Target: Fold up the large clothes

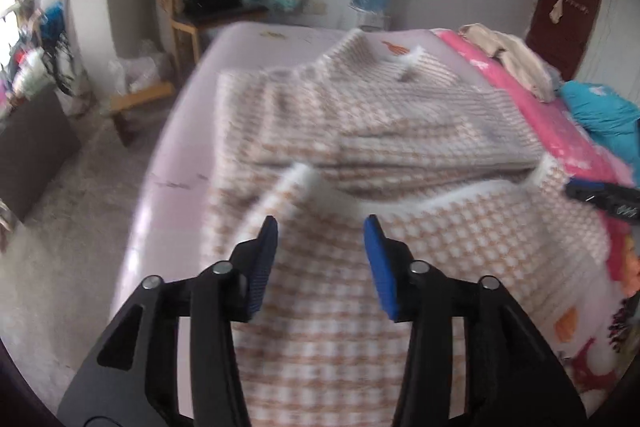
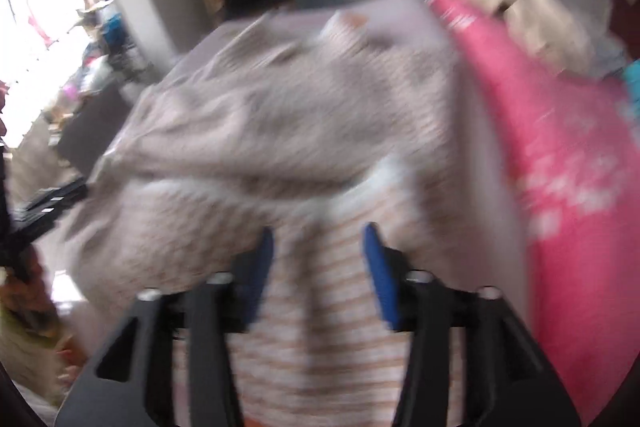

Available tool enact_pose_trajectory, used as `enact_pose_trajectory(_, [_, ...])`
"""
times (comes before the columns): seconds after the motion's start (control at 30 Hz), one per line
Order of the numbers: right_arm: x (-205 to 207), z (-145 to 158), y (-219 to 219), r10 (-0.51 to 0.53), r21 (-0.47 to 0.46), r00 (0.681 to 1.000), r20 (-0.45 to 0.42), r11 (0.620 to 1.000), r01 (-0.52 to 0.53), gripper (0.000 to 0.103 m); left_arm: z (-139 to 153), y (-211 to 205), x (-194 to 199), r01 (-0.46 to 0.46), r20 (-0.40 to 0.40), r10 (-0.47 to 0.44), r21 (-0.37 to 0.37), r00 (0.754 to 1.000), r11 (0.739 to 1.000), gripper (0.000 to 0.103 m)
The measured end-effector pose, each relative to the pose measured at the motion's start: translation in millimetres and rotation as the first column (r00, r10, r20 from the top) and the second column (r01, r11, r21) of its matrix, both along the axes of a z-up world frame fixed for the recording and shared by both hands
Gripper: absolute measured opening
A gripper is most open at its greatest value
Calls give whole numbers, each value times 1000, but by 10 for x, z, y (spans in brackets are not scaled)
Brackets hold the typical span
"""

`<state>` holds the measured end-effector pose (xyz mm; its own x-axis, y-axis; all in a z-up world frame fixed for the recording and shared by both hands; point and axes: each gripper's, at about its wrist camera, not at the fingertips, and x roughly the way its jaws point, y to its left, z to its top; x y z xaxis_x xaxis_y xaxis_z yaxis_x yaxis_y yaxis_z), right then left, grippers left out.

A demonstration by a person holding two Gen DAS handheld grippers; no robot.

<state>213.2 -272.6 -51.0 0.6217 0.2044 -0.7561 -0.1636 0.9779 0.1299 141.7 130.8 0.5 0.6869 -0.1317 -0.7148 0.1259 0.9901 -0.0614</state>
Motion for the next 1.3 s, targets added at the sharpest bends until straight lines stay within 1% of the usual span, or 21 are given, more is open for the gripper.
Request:
enact_pose_trajectory(0.07, [44, 0, -123, -56, -64, 998, 11, 996, 56, 53, -67, 27, 85, -16, -22, 18, 89, 1000, 996, 48])
enact_pose_trajectory(0.17, [175, -129, -255, -104, -88, 994, -27, 991, 101, 53, -232, 30, 222, -25, -81, 37, 148, 996, 989, 47])
enact_pose_trajectory(0.2, [203, -189, -273, -112, -97, 993, -41, 989, 108, 53, -278, 35, 253, -26, -96, 41, 154, 995, 988, 39])
enact_pose_trajectory(0.23, [210, -239, -268, -110, -97, 993, -47, 990, 105, 44, -315, 30, 266, -16, -108, 33, 151, 994, 988, 28])
enact_pose_trajectory(0.27, [207, -270, -263, -100, -90, 994, -52, 991, 95, 21, -327, 19, 265, -15, -101, 30, 146, 994, 989, 25])
enact_pose_trajectory(0.3, [204, -297, -242, -93, -77, 994, -58, 993, 88, 12, -311, 17, 238, -17, -83, 28, 135, 996, 991, 13])
enact_pose_trajectory(0.37, [128, -237, -195, -96, -63, 995, -20, 993, 95, 8, -244, 19, 168, -29, -51, 35, 127, 998, 991, 9])
enact_pose_trajectory(0.5, [-16, 103, -155, -97, -35, 990, 101, 994, 101, 8, 45, 188, -26, -94, 37, 93, 35, 995, 995, 8])
enact_pose_trajectory(0.6, [63, 215, -121, -90, -31, 985, 146, 995, 96, 8, 54, 346, 46, -130, 25, 131, -38, 991, 991, 8])
enact_pose_trajectory(0.7, [270, 0, -131, -103, -29, 989, 103, 994, 106, 8, -220, 388, 255, -146, -52, 144, -52, 988, 988, 8])
enact_pose_trajectory(0.77, [389, -260, -181, -121, -30, 992, 31, 992, 122, 8, -417, 370, 355, -153, -99, 148, -42, 984, 987, 9])
enact_pose_trajectory(0.83, [431, -440, -211, -125, -10, 992, -28, 992, 125, 8, -442, 322, 342, -152, -77, 150, -24, 986, 988, 11])
enact_pose_trajectory(0.9, [413, -457, -219, -127, -1, 991, -31, 992, 127, 9, -412, 282, 330, -143, -71, 143, 0, 987, 990, 14])
enact_pose_trajectory(0.97, [372, -356, -235, -129, 10, 991, -22, 992, 129, 21, -328, 297, 279, -142, -58, 141, -12, 988, 990, 19])
enact_pose_trajectory(1.0, [328, -292, -255, -134, 19, 991, -12, 991, 134, 26, -268, 309, 245, -153, -45, 152, -13, 987, 988, 24])
enact_pose_trajectory(1.03, [263, -204, -281, -140, 29, 990, 6, 990, 140, 35, -187, 328, 197, -166, -21, 166, -14, 986, 986, 27])
enact_pose_trajectory(1.1, [90, -12, -294, -131, 60, 990, 53, 990, 127, 40, 20, 326, 60, -170, 35, 171, -31, 985, 985, 27])
enact_pose_trajectory(1.13, [16, 78, -272, -114, 72, 991, 73, 991, 109, 40, 116, 304, -15, -154, 58, 157, -47, 986, 987, 27])
enact_pose_trajectory(1.2, [-155, 198, -136, -46, 109, 994, 96, 993, 36, 40, 268, 124, -185, -49, 91, 58, -105, 994, 993, 27])
enact_pose_trajectory(1.23, [-212, 207, -43, 0, 135, 996, 94, 991, -13, 40, 282, 26, -228, 2, 88, 9, -125, 996, 992, 27])
enact_pose_trajectory(1.3, [-259, 159, 240, 109, 175, 992, 65, 977, -119, 40, 215, -285, -283, 129, 50, -122, -173, 991, 977, 27])
